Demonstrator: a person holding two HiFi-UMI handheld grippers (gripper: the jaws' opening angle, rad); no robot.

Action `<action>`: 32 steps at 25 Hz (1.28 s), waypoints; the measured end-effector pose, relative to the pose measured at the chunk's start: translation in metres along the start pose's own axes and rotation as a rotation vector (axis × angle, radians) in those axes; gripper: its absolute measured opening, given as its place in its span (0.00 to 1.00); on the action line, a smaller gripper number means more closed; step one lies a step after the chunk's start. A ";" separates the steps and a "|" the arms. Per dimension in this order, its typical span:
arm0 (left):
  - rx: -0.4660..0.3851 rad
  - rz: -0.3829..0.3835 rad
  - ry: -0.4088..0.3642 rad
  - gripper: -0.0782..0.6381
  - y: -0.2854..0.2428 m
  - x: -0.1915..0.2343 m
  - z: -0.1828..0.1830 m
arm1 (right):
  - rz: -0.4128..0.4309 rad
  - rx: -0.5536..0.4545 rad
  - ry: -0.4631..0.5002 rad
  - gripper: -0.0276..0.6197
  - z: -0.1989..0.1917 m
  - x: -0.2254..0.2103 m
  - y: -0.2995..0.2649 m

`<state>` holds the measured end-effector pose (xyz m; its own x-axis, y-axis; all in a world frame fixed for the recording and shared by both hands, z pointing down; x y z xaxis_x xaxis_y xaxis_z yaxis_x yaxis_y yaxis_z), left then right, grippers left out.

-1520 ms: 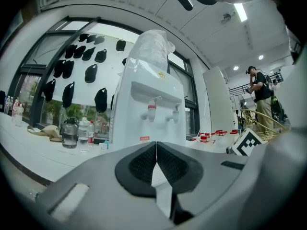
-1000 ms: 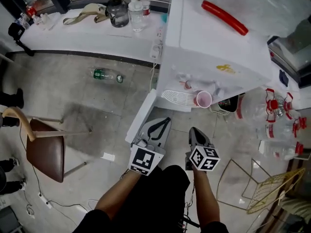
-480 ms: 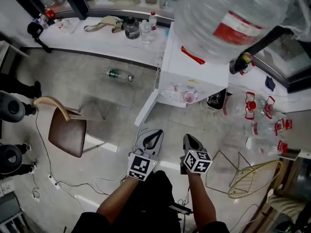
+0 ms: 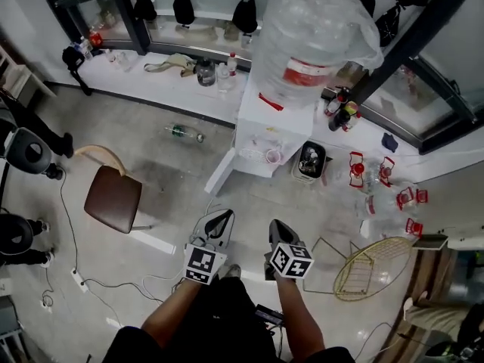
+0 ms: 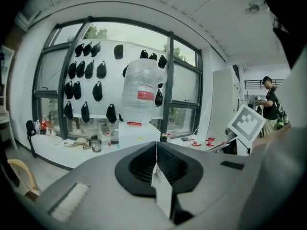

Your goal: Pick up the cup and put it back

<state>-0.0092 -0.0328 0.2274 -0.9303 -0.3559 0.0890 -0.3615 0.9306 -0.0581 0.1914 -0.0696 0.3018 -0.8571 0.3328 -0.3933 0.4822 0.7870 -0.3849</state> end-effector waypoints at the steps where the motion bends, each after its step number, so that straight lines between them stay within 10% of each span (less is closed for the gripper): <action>1: -0.012 0.005 -0.011 0.12 0.007 -0.005 0.011 | 0.006 -0.012 0.007 0.04 0.006 0.005 0.011; 18: -0.161 -0.037 -0.060 0.12 0.098 -0.019 0.120 | 0.006 -0.297 0.173 0.04 0.096 0.113 0.140; 32: -0.248 -0.107 -0.075 0.12 0.129 -0.022 0.148 | 0.043 -0.409 0.221 0.04 0.094 0.164 0.195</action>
<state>-0.0446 0.0821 0.0708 -0.8931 -0.4498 0.0074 -0.4400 0.8769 0.1933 0.1622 0.0894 0.0839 -0.8774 0.4373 -0.1974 0.4449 0.8956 0.0064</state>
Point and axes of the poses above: the fingertips, and each gripper's own axes: y backward along the fingers, x to its left, z out of its top, the point moved 7 cm from there along y, backward along the fingers, and after that the axes turned 15 degrees about -x, right-handed, at the moved point
